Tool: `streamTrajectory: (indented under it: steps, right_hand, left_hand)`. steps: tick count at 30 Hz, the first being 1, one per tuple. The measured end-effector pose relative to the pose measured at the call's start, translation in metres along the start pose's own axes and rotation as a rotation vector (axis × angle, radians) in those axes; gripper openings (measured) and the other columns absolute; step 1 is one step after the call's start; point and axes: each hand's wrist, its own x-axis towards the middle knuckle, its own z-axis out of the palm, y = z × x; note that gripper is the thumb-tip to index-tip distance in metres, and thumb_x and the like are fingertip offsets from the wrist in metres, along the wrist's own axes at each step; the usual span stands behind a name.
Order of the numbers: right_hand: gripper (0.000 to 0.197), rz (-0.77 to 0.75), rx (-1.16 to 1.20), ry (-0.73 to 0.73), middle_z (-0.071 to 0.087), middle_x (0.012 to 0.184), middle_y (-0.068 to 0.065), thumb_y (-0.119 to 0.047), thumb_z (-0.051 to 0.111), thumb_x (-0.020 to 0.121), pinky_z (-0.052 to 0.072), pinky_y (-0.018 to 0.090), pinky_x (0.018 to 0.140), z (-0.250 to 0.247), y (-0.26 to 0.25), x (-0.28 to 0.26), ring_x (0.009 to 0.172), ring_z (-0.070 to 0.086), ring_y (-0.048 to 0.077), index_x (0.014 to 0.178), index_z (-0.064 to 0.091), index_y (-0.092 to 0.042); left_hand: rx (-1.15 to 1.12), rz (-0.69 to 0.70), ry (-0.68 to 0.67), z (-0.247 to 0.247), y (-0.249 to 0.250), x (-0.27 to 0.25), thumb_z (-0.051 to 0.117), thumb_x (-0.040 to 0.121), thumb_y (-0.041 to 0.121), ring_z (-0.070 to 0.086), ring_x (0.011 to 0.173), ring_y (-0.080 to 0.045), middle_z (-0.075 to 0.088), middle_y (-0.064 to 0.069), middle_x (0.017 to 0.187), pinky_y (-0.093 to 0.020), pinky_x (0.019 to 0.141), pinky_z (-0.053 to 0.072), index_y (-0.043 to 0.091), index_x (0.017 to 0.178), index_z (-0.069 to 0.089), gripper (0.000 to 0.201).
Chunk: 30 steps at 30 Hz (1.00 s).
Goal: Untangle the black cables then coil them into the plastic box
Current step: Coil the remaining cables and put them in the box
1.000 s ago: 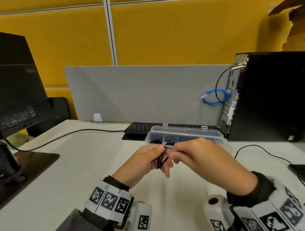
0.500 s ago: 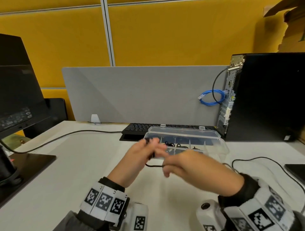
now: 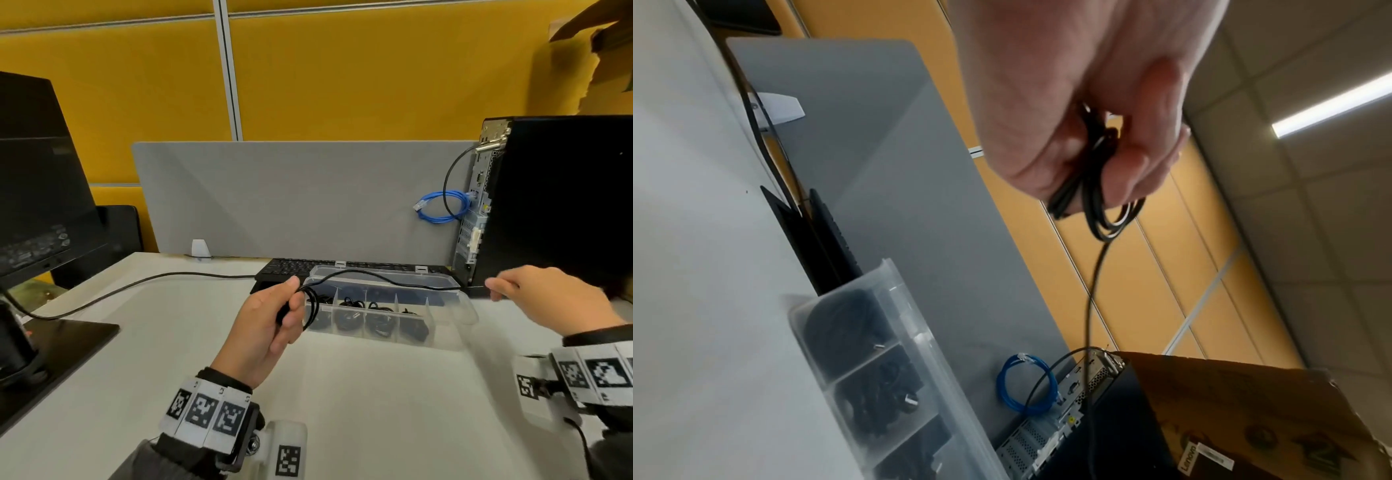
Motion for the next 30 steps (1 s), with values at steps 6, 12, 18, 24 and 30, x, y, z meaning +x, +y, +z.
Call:
streamTrajectory:
  steps: [6,12,18,24,30]
  right_hand:
    - [0.061,-0.439,0.157,-0.032,0.034,0.142,-0.012,-0.066,0.025,0.084,0.019,0.044,0.109,-0.021,-0.072,-0.039,0.135,0.020,0.011,0.141,0.013,-0.049]
    - [0.022,-0.800,0.491,0.146,0.048,0.100,-0.023,-0.049,0.029,0.093,0.029,0.030,0.095,0.007,-0.119,-0.059,0.100,0.039,-0.005,0.097,0.048,-0.039]
    - [0.026,-0.830,0.990,-0.153,0.056,0.068,-0.002,-0.043,0.040,0.095,0.042,0.023,0.065,0.008,-0.117,-0.057,0.064,0.051,0.008,0.085,0.056,-0.025]
    - [0.020,-0.842,1.091,-0.017,0.061,0.074,-0.010,-0.040,0.063,0.083,0.042,0.013,0.065,0.001,-0.113,-0.053,0.067,0.055,0.004,0.077,0.064,-0.021]
    - [0.024,-0.756,0.583,-0.134,0.065,0.093,-0.014,-0.035,0.038,0.098,0.048,0.025,0.080,0.029,-0.126,-0.060,0.084,0.059,0.006,0.102,0.061,-0.033]
  left_hand:
    - [0.078,-0.011,-0.081,0.012,-0.010,-0.001,0.046,0.082,0.037,0.022,0.031,-0.005,0.039,0.005,0.046,-0.020,0.043,0.023,0.017,0.057,0.048,0.032]
    - [0.017,-0.112,-0.193,0.022,-0.015,-0.006,0.043,0.083,0.043,0.025,0.028,-0.005,0.041,0.004,0.046,-0.020,0.042,0.024,0.019,0.053,0.052,0.039]
    - [-0.101,-0.144,-0.229,0.026,-0.013,-0.009,0.041,0.084,0.041,0.025,0.027,-0.005,0.041,0.003,0.046,-0.016,0.038,0.029,0.016,0.056,0.051,0.039]
    - [-0.100,-0.158,-0.316,0.024,-0.011,-0.009,0.040,0.088,0.035,0.034,0.028,-0.005,0.049,0.003,0.048,-0.020,0.043,0.027,0.017,0.060,0.062,0.040]
    - [-0.455,-0.009,-0.098,0.026,-0.002,-0.007,0.042,0.085,0.022,0.063,0.052,-0.011,0.066,-0.009,0.064,-0.017,0.054,0.053,0.001,0.078,0.074,0.040]
